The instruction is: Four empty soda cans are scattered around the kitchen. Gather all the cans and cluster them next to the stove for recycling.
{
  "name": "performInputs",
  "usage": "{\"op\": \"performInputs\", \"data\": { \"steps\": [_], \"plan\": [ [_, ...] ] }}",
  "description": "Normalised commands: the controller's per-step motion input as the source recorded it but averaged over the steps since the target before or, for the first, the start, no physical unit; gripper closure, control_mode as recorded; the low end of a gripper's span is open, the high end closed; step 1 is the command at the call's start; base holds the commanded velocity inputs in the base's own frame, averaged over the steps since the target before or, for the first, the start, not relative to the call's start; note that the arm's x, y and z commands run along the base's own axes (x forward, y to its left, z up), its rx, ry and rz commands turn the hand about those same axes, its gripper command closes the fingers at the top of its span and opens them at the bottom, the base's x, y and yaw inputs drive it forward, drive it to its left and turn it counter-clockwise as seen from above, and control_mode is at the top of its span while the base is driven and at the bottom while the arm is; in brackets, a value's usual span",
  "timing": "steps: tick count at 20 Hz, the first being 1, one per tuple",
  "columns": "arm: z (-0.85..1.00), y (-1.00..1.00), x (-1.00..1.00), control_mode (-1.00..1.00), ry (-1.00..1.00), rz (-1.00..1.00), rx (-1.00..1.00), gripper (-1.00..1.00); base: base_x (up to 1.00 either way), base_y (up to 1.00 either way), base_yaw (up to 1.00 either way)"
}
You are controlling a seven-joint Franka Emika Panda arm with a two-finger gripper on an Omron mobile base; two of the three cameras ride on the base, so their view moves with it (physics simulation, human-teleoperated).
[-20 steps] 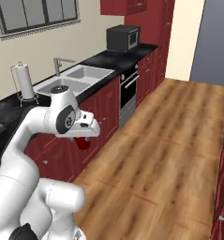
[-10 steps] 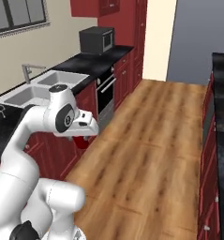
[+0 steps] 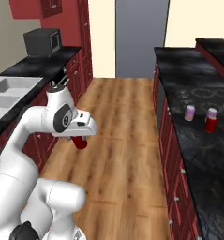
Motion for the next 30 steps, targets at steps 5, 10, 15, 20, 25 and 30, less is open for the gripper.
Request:
{"op": "performInputs", "data": {
  "steps": [5,10,15,20,25,30],
  "plan": [
    [0.00,0.00,0.00,1.00,0.00,0.00,0.00,1.00,0.07,-0.06,-0.44],
    [0.00,0.00,0.00,1.00,0.00,0.00,0.00,1.00,0.76,0.00,-0.19],
    [0.00,0.00,0.00,1.00,0.00,0.00,0.00,1.00,0.92,0.00,-0.13],
    [0.00,0.00,0.00,1.00,0.00,0.00,0.00,1.00,0.40,0.00,-0.33],
    [0.00,0.00,0.00,1.00,0.00,0.00,0.00,1.00,0.07,0.00,-0.44],
    [0.00,0.00,0.00,1.00,0.00,0.00,0.00,1.00,0.02,0.00,-0.46]
  ]
}}
